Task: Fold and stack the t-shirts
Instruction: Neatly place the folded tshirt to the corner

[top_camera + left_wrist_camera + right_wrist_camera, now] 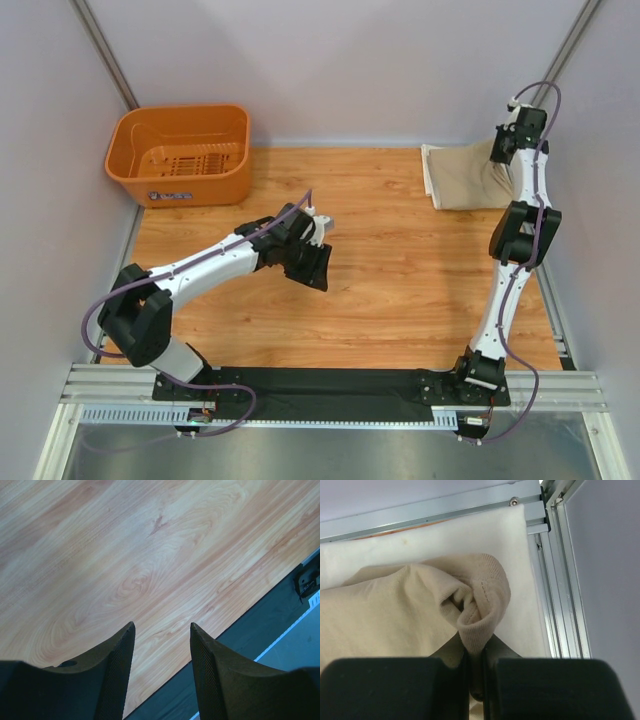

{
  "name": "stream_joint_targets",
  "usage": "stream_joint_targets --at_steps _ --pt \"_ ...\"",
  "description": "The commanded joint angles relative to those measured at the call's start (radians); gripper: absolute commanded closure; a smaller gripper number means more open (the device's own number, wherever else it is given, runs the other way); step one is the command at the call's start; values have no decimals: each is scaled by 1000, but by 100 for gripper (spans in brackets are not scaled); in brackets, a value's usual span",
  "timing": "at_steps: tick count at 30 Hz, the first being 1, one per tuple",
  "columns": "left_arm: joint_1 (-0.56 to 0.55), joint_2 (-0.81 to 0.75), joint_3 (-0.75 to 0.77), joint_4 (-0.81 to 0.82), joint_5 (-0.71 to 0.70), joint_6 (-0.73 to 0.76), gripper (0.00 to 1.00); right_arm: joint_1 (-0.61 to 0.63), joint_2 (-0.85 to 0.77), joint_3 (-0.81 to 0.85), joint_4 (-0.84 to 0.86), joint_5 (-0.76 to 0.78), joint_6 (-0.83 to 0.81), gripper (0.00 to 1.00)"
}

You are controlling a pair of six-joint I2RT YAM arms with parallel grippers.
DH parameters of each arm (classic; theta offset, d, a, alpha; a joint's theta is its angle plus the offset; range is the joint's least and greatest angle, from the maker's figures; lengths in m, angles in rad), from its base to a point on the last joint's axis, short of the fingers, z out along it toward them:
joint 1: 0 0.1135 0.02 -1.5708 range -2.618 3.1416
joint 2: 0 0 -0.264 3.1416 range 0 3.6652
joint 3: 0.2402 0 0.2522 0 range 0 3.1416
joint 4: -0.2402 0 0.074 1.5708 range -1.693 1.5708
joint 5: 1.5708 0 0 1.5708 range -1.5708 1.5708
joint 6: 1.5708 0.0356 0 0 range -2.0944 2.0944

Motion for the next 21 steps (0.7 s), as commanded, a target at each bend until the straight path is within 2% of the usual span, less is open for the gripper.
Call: stream_joint_targets --at_steps 1,4,5,6,7,9,11,12,13,15,18,21 --pt "6 11 42 15 16 -11 45 -10 30 39 65 6 45 100" --pt "6 23 52 12 16 -11 45 -12 38 42 74 -5 50 100" --pt "6 24 53 10 16 -14 45 -13 41 43 74 -5 50 97" --pt "6 27 58 10 17 -15 45 -12 39 42 74 0 45 90" --pt "6 29 58 10 19 -17 45 -12 39 42 76 5 42 78" --pt "6 27 61 7 16 -20 45 -13 29 54 70 11 28 77" --pt "6 23 64 1 14 -24 45 -13 21 89 36 25 20 67" --pt "6 20 70 -2 11 -27 45 -12 4 94 18 60 10 57" --pt "6 18 72 -5 10 -29 45 -12 -13 91 10 78 5 40" --pt "5 0 73 -11 8 -40 45 -10 -68 74 -16 129 -6 33" --pt "6 -35 69 -16 2 -51 45 -9 -117 60 -53 191 -9 15" --pt "6 -78 50 -27 -9 -61 45 -4 -192 31 -127 203 -10 9"
